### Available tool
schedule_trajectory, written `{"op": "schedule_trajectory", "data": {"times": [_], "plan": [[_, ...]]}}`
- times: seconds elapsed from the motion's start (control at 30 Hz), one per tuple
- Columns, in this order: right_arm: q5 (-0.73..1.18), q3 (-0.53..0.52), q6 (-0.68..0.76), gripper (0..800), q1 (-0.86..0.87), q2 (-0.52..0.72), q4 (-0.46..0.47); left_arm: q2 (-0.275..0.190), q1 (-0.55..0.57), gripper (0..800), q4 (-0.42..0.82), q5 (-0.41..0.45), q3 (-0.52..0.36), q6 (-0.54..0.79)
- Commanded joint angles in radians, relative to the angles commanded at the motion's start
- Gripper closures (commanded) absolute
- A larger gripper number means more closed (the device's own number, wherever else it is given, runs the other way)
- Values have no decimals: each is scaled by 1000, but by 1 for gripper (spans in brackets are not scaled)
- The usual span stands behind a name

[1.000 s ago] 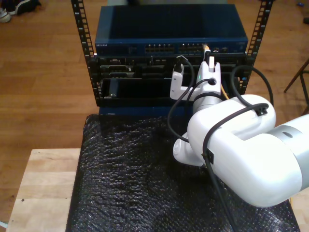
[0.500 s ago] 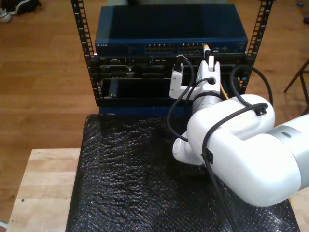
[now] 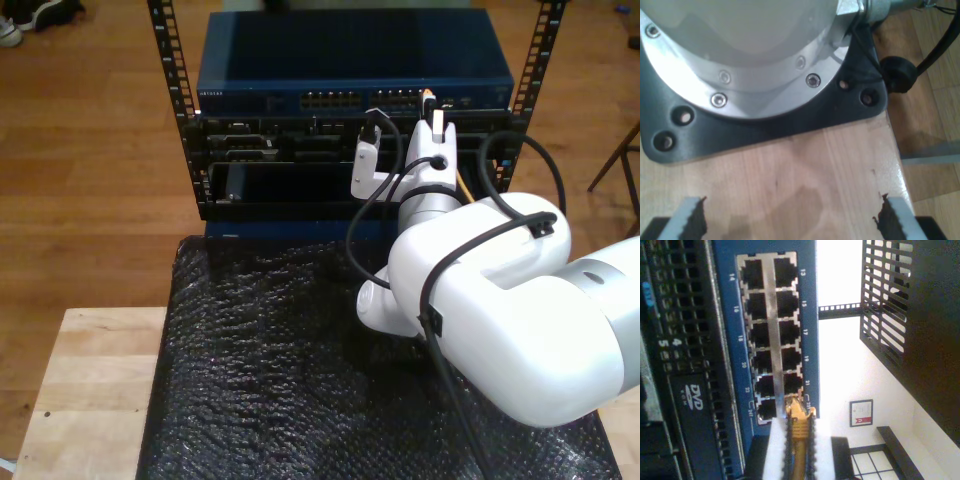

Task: Grab the cable and plug it in

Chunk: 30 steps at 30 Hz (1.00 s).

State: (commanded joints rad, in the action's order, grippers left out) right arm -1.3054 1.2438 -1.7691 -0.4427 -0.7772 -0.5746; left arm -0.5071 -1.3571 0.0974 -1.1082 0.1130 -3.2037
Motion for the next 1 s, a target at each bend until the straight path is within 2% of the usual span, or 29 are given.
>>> {"op": "schedule_trajectory", "data": {"times": [0.33, 0.47, 0.53, 0.83, 1.0], "plan": [[-2, -3, 2, 794, 2, 2, 0, 0, -2, 0, 0, 0, 0, 0], [0, -9, 3, 635, 3, 3, 2, 0, 0, 0, 0, 0, 0, 0], [0, -12, 5, 583, 3, 3, 3, 0, 0, 0, 0, 0, 0, 0], [3, -68, 6, 540, 0, 51, 3, 0, 0, 0, 0, 0, 0, 0], [23, -160, 8, 494, -9, 121, 3, 0, 0, 0, 0, 0, 0, 0]]}}
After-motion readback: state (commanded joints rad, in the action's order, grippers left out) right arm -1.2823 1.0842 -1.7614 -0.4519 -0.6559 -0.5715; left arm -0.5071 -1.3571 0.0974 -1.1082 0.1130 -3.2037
